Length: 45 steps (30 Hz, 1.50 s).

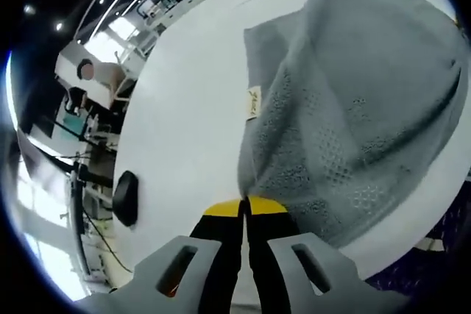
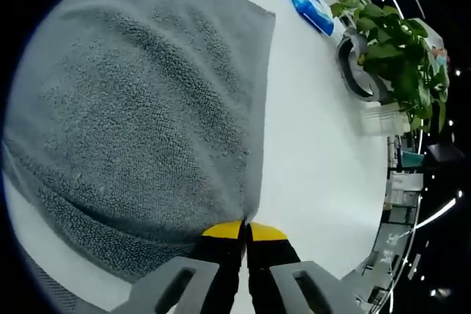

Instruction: Open the folded towel by lifting each exposed corner and separating the folded layers until the towel lies flat within the target outline without major curled edges

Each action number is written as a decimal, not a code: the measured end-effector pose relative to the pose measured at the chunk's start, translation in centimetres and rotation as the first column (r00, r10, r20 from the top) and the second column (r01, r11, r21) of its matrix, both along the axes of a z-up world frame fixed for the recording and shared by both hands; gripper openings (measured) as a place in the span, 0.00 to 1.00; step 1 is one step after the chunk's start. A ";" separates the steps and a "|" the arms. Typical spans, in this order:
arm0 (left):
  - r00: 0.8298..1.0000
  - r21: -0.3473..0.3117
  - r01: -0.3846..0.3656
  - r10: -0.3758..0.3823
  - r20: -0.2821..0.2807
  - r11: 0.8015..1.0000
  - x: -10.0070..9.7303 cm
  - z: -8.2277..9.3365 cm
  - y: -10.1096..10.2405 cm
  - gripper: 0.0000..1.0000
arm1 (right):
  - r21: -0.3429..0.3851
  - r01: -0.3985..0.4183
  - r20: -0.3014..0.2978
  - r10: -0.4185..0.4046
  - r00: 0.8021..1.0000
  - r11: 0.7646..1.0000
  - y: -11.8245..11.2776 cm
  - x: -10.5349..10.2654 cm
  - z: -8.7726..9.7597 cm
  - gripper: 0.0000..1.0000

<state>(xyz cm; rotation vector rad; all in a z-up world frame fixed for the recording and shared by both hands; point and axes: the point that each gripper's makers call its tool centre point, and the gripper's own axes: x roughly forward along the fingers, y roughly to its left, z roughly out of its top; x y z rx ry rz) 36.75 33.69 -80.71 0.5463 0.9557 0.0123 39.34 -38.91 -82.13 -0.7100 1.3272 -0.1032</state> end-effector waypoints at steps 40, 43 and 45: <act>0.997 -0.109 -0.057 0.050 -0.063 0.992 -3.0 -0.5 1.1 0.00 | 0.384 0.109 0.312 -0.240 0.919 0.917 0.2 -5.7 0.2 0.00; 0.997 -0.158 -0.066 0.061 -0.037 0.985 -3.1 -0.4 1.2 0.00 | 0.384 0.092 0.318 -0.226 0.921 0.919 0.1 -4.9 0.3 0.00; 1.000 -0.151 -0.006 0.004 -0.011 0.989 -3.1 -0.2 1.1 0.00 | 0.391 0.076 0.317 -0.212 0.925 0.917 0.2 -4.8 0.4 0.00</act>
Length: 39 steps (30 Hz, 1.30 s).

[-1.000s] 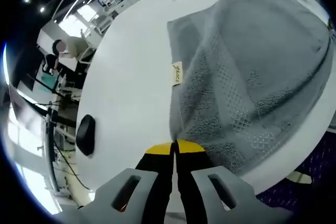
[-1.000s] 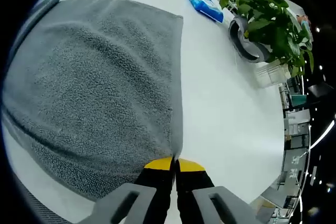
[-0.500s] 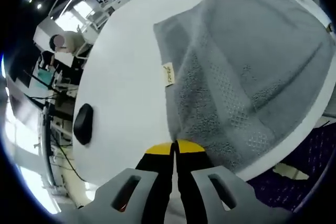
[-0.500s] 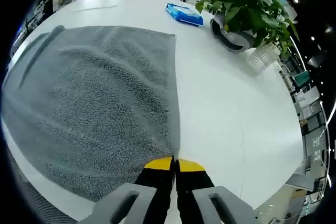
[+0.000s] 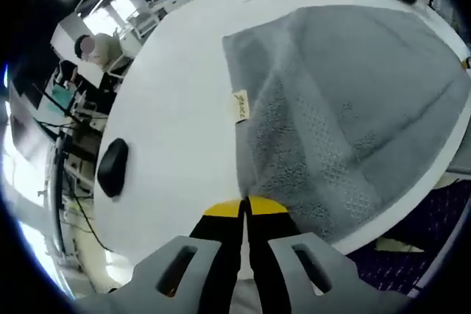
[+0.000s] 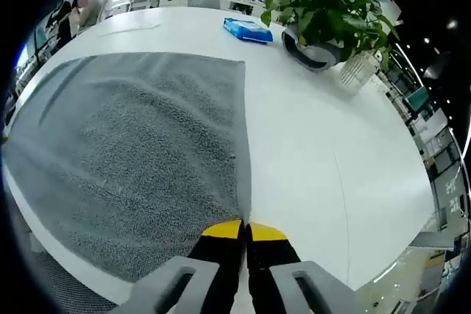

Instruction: Open the folded towel by lifting each exposed corner and separating the folded layers until the towel lies flat within the target outline without major curled edges

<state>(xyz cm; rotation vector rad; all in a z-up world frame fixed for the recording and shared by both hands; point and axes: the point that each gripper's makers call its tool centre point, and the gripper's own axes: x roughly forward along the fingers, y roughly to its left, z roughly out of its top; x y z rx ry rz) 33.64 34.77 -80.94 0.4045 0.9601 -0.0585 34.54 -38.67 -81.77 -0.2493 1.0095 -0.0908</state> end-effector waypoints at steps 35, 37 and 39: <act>0.977 -0.270 -0.129 0.170 0.132 0.954 0.7 -0.3 0.5 0.03 | 0.073 -0.014 0.047 0.011 0.999 0.997 0.5 0.9 -0.2 0.00; 0.972 -0.307 -0.161 0.204 0.113 0.938 0.5 -0.2 0.8 0.09 | 0.101 -0.013 0.053 0.008 0.999 0.995 0.7 0.7 0.0 0.02; 0.968 -0.309 -0.156 0.207 0.140 0.938 0.8 1.0 1.1 0.14 | 0.141 -0.039 0.083 0.027 0.996 0.989 1.0 0.9 0.3 0.13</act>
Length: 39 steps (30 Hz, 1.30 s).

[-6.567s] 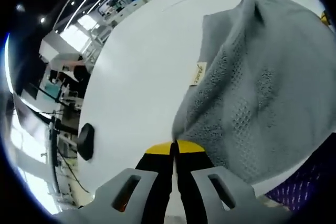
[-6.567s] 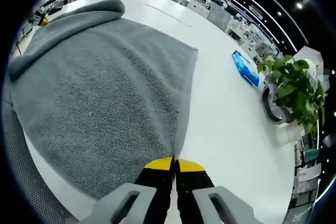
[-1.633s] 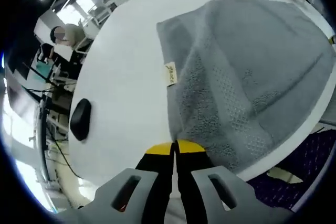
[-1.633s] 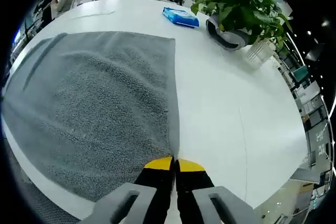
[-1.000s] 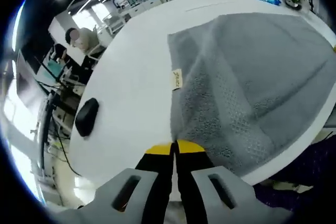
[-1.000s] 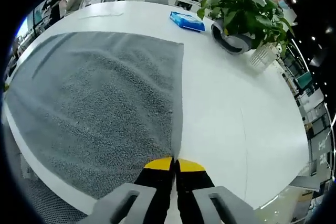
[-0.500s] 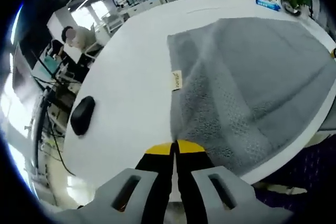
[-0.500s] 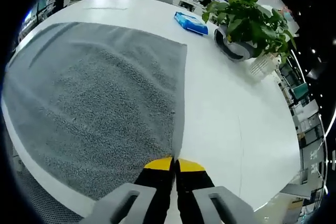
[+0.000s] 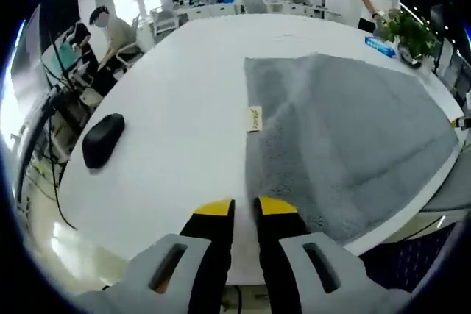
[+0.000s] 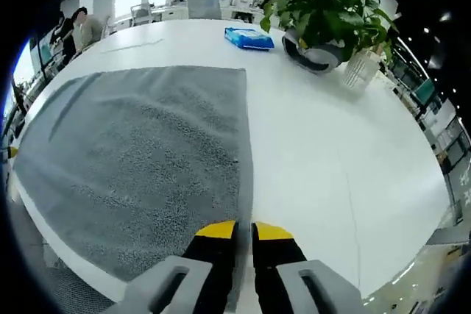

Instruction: Open the folded towel by lifting each exposed corner and separating the folded layers until the towel lies flat within the target outline without major curled edges

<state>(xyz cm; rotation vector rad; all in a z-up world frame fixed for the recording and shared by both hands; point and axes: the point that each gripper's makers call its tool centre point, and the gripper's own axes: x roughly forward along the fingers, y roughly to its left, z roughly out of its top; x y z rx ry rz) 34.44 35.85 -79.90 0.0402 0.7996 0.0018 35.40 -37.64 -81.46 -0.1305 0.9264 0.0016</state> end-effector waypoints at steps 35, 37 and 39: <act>0.975 -0.047 0.195 -0.188 0.121 0.980 16.1 -1.2 -9.9 0.50 | 0.173 -0.255 0.107 0.239 0.965 0.951 11.1 8.9 -0.1 0.90; 0.981 -0.110 0.159 -0.145 0.129 0.981 15.1 -0.3 -10.1 0.52 | 0.126 -0.268 0.177 0.244 0.954 0.955 10.4 8.3 2.2 0.88; 0.974 -0.167 0.120 -0.083 0.213 0.979 14.0 1.9 -10.1 0.53 | 0.028 -0.280 0.164 0.271 0.948 0.960 8.8 6.4 3.6 0.72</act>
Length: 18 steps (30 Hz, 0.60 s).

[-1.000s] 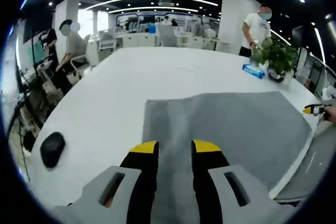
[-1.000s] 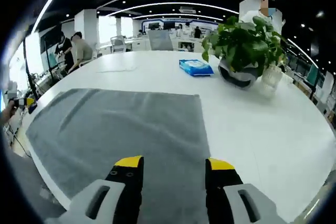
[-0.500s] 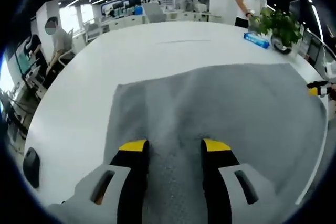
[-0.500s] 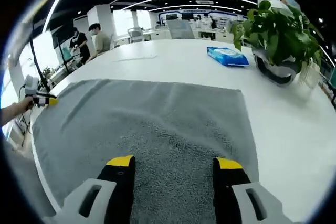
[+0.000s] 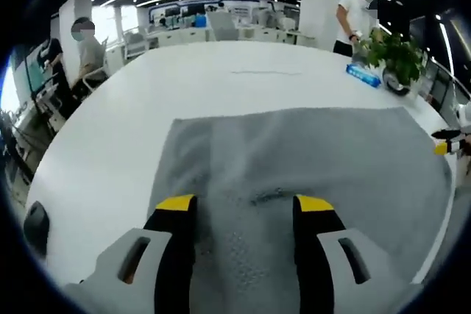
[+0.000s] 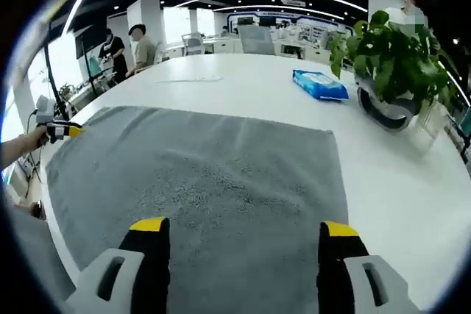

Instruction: Open the folded towel by lifting each exposed corner and separating the folded layers until the towel lies flat within the target outline without major curled edges

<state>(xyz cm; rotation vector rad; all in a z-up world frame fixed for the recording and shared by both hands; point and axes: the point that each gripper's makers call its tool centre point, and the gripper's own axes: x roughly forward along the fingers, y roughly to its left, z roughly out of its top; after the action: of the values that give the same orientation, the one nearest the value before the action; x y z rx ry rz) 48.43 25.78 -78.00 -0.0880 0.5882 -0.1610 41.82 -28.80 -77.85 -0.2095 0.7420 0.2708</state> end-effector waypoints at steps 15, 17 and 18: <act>0.994 0.160 0.070 -0.056 -0.093 0.985 -12.9 -2.9 -1.0 0.50 | 0.015 0.040 -0.276 -0.034 0.961 0.999 1.1 -10.2 -3.8 0.41; 0.990 0.144 0.073 -0.053 -0.133 0.987 -13.8 -3.2 -1.0 0.51 | 0.004 0.015 -0.277 -0.013 0.961 1.000 0.9 -10.5 -3.9 0.42; 0.990 0.154 0.076 -0.056 -0.130 0.985 -13.8 -3.1 -0.8 0.52 | 0.005 0.020 -0.281 -0.018 0.960 1.000 0.9 -10.5 -3.8 0.42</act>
<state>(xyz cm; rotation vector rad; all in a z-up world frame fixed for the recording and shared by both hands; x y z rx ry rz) 34.59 25.03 -81.11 0.0771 0.7279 -0.1737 31.35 -27.92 -81.69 -0.1572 1.0241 0.2886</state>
